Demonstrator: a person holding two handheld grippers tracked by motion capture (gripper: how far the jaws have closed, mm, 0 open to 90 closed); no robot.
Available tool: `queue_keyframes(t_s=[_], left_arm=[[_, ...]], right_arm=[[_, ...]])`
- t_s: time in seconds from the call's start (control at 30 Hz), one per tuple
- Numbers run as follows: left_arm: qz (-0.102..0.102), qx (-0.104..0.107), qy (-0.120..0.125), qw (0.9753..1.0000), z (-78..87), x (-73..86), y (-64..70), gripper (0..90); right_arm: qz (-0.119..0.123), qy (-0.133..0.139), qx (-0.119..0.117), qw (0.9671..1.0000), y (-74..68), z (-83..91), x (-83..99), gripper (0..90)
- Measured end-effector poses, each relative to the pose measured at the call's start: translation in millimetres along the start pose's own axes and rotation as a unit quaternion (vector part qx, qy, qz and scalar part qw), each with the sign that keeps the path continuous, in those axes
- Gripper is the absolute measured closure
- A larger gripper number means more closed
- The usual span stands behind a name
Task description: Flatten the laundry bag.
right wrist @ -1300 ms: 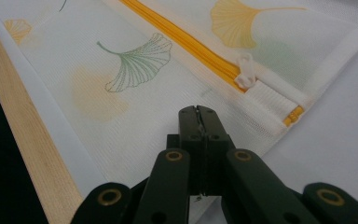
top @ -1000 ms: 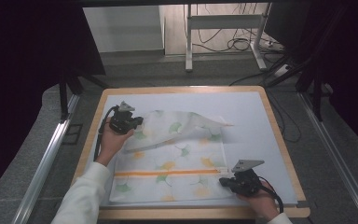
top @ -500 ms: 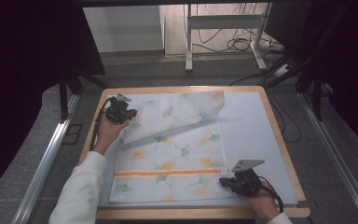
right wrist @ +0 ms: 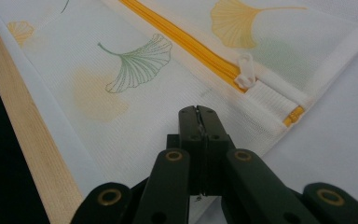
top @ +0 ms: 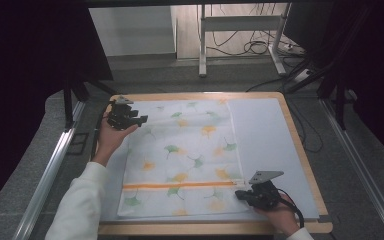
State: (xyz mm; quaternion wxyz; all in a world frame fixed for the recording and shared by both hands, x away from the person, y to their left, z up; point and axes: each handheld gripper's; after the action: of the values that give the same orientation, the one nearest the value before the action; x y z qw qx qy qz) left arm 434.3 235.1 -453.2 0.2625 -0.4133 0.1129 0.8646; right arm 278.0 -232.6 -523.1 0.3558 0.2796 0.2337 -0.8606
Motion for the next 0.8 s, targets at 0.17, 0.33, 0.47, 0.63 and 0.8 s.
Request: queue_keyframes(t_s=[0.17,0.33,0.47,0.63,0.8], left_arm=[[-0.013,0.039,-0.006,0.9991,-1.4,9.0,21.0,47.8],[-0.027,0.067,-0.019,0.9972,-6.7,23.4,42.3,47.0],[-0.028,0.081,-0.020,0.9961,-5.4,34.0,57.4,46.3],[-0.034,0.097,-0.022,0.9945,0.6,47.8,74.8,44.8],[-0.034,0.113,-0.025,0.9927,7.0,59.6,89.7,43.3]], right_arm=[[0.000,0.000,0.001,1.0000,-0.4,0.0,0.1,89.1],[0.000,0.001,0.001,1.0000,-0.3,0.0,0.2,89.1],[0.002,0.001,0.004,1.0000,-1.1,0.1,0.2,89.1],[0.001,0.001,0.003,1.0000,-1.0,0.1,0.4,89.0],[0.003,0.001,0.005,1.0000,-1.3,0.1,0.4,89.0]])
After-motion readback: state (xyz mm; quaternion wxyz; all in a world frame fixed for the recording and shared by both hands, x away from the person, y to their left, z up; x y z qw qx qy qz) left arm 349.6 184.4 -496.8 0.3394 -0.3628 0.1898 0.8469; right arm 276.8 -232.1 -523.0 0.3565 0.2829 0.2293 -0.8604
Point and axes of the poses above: each handheld gripper's, and its own axes: z roughly backward along the jaws, x roughly out of its underside, y roughly to its right, and after that the axes turned 5 degrees about -z, right-handed
